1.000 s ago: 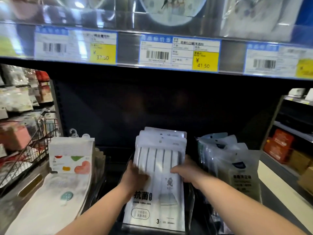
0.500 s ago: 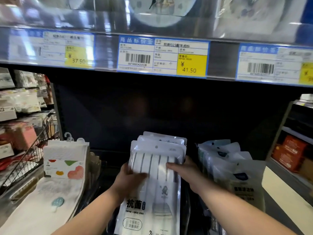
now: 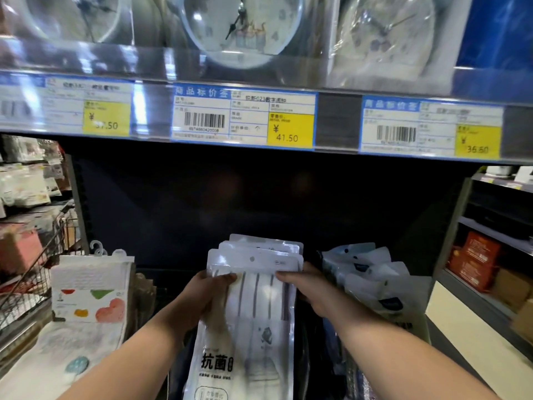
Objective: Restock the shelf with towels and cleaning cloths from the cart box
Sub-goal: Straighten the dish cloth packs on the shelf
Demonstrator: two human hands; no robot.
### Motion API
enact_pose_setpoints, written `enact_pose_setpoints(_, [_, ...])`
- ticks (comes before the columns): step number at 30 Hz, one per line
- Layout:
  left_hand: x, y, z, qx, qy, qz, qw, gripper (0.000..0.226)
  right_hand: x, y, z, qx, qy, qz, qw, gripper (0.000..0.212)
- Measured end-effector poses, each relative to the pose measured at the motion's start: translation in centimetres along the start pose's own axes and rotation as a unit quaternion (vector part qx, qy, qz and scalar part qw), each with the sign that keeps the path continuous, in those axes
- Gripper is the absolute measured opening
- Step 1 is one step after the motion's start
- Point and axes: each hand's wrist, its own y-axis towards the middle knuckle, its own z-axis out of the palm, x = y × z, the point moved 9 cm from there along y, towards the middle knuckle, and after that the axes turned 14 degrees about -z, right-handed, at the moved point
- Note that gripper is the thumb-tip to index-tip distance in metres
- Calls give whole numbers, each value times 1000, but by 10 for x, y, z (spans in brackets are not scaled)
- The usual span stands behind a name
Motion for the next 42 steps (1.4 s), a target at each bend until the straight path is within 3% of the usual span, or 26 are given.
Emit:
enact_pose_setpoints(5, [-5,-9,4,34,3,2,999,18,3,-5,-3,3,-2,3,1000,45])
enact_pose_setpoints(9, [-4,-18,1,65,1,26,998,39,-1,0,-2,-20,30,36,999,76])
enact_pose_setpoints(12, [-2,-21,-2,95,0,33,995,75,9,8,-14,-98,55,25,993,59])
enact_pose_setpoints(16, [0,-27,-6,80,5,48,996,72,6,34,-34,-184,28,36,982,56])
enact_pose_setpoints(18, [2,-30,-5,85,11,45,995,85,-6,51,-37,-160,30,49,985,50])
enact_pose_setpoints(21, [7,-33,-6,107,8,32,994,89,-10,52,-31,-103,4,68,992,17])
enact_pose_setpoints(24, [10,-36,-4,117,21,28,993,86,-18,53,-27,-69,-34,76,994,23])
enact_pose_setpoints(27, [14,-35,-7,69,3,28,997,82,-11,56,-17,-41,-30,80,995,34])
enact_pose_setpoints(31, [13,-34,-8,12,-2,48,999,51,29,58,4,24,34,7,999,17])
enact_pose_setpoints(34, [10,-36,-5,-1,-21,58,998,42,34,60,6,52,53,19,997,20])
enact_pose_setpoints(40, [11,-32,-1,61,-40,52,996,81,28,51,-2,29,25,45,998,22])
enact_pose_setpoints(42, [9,-32,2,69,-42,66,995,78,27,53,-8,3,37,49,998,19])
